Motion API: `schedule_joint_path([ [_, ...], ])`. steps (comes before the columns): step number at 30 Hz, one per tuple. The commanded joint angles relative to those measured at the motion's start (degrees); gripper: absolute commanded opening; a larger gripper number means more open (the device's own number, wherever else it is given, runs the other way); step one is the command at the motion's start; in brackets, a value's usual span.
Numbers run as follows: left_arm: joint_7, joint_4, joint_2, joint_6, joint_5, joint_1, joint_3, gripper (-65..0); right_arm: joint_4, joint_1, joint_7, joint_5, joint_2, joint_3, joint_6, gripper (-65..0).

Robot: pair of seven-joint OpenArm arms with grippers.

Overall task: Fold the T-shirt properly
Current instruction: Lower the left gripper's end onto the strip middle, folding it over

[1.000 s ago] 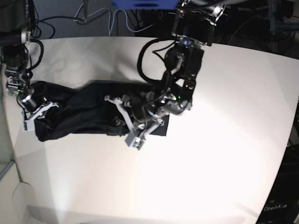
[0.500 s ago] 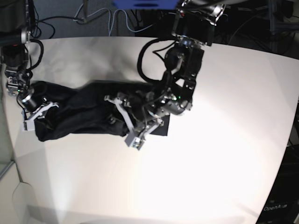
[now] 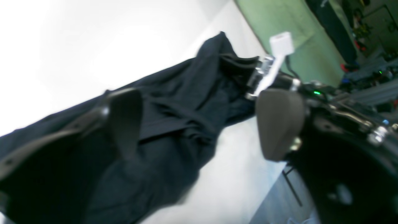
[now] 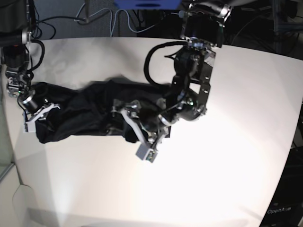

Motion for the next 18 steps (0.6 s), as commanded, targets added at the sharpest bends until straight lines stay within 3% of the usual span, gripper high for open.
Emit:
schedule_joint_path([
  [1,-0.7,-0.8,0.6,-0.3,-0.9,-0.9,-0.1,-20.0,-1.1,-2.0,-13.1,-8.8,-1.3,-1.4,-0.8,-65.0],
  [6,-0.7,-7.6,1.0,-0.3,-0.9,-1.4,-0.1,-65.0,-1.1,-2.0,-13.1,-8.8,-1.4,-1.4,-0.8,-65.0],
  [9,-0.7,-9.4,1.1,-0.2,-0.9,-2.2,0.1,-61.8,-1.1,-2.0,-13.1,-8.8,-1.4,-1.5,-0.8,-65.0],
  [14,-0.7,-9.4,1.1,0.0,-0.9,-2.1,-0.1,-63.5,-1.1,-2.0,-13.1,-8.8,-1.4,-1.5,-0.8,-65.0],
  [18,-0.7,-9.7,1.0,8.5,-0.9,-2.4,0.1,-63.5,-1.1,-2.1,-13.1,-8.8,-1.4,-1.5,-0.8,-65.0],
])
